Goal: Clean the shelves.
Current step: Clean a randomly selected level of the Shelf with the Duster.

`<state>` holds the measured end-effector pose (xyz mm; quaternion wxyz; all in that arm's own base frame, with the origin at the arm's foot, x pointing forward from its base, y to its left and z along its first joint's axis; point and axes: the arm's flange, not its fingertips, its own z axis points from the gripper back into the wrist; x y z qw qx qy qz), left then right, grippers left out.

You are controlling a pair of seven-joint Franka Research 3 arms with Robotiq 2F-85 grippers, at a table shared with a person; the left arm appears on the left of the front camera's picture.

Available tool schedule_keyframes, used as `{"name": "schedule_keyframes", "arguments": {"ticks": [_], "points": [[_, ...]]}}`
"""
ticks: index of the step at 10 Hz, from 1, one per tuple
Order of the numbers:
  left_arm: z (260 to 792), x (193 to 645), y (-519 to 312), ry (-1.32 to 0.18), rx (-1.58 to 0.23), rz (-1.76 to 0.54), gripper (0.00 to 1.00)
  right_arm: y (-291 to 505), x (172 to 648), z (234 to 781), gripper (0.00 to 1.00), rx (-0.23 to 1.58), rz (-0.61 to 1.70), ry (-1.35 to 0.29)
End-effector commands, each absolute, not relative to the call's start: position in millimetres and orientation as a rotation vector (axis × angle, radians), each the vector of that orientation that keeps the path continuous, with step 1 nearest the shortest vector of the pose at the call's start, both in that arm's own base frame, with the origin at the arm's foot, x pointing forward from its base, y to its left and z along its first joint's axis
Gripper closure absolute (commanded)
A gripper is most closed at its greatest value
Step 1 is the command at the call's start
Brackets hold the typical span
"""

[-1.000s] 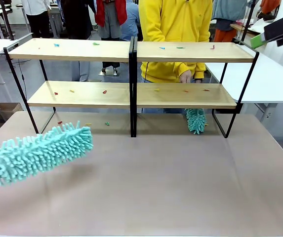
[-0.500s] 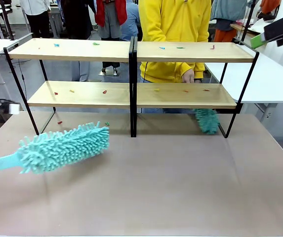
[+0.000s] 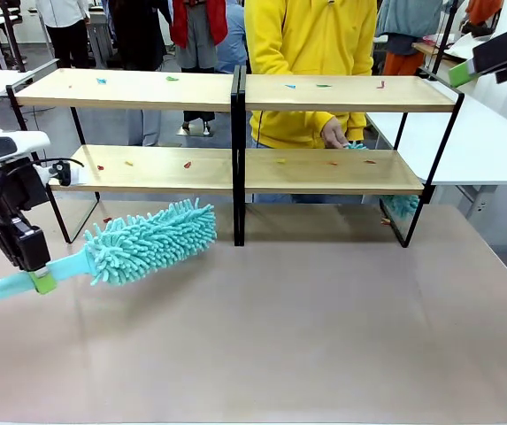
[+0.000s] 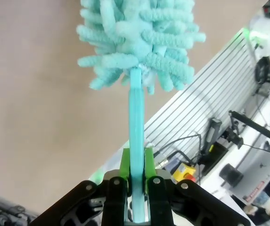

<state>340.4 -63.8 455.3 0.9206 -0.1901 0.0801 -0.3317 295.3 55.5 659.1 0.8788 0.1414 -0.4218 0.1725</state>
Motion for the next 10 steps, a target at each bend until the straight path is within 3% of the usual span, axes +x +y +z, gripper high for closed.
{"name": "schedule_keyframes", "arguments": {"ticks": [1,10], "points": [[457,343,-67,0.155,-0.400,-0.673,0.87,54,296,660,0.00,0.301,0.358,-0.880],[419,393,-156,0.033,-0.319,-0.286,0.87,54,296,660,0.00,0.301,0.358,-0.880]]}}
